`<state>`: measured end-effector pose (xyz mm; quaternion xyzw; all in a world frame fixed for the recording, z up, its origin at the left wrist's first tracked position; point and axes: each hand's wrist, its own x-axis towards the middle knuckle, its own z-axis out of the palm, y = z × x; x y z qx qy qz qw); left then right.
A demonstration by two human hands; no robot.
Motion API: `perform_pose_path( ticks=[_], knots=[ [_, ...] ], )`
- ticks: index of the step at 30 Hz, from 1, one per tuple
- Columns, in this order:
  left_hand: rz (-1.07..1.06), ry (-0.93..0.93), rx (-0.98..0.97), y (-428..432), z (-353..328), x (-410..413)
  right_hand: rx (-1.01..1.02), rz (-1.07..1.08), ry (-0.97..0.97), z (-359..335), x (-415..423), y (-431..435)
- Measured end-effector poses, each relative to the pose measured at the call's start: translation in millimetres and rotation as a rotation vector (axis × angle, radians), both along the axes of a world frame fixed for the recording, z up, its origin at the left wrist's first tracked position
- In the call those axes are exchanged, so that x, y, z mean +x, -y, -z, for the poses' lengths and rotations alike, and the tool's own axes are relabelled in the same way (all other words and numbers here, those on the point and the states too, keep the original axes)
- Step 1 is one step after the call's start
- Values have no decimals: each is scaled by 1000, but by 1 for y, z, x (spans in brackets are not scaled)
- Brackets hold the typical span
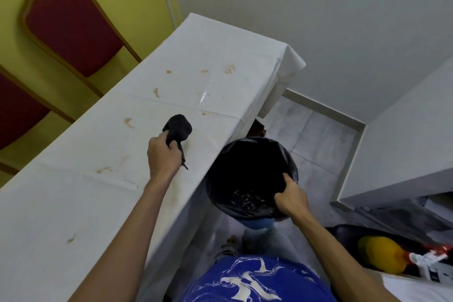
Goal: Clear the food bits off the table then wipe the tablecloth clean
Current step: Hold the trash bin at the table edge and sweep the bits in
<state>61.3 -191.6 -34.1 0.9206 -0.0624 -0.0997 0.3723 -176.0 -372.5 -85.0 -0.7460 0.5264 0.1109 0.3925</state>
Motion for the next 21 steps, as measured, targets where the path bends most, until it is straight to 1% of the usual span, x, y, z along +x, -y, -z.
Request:
perform_pose_path(
  ticks=[1,3,5,7,9,10,11,13,16,19,21],
  knots=[
    [34,27,66,-2,6,3,0,0,1,0,-1,-1],
    [118,-30,191,-5,18,3,-6,2,5,-3,-1,-1],
    [172,-69,264,-7,27,-6,-4,-1,10,-4,-2,1],
    [163,39,235,-3,28,-25,8,0,15,-4,-6,3],
    [148,158,125,4,24,-51,13,4,21,-5,-11,5],
    [170,172,80,7,22,-65,15,7,24,-5,-14,6],
    [212,151,33,11,24,-76,18,11,30,-4,-17,7],
    [275,23,-9,17,35,-90,28,27,36,-4,-22,10],
    [349,-194,89,20,55,-103,32,56,47,-1,-33,20],
    [367,-291,176,26,71,-118,23,91,55,0,-47,29],
    [375,-361,169,37,73,-126,6,118,58,0,-56,37]
  ],
)
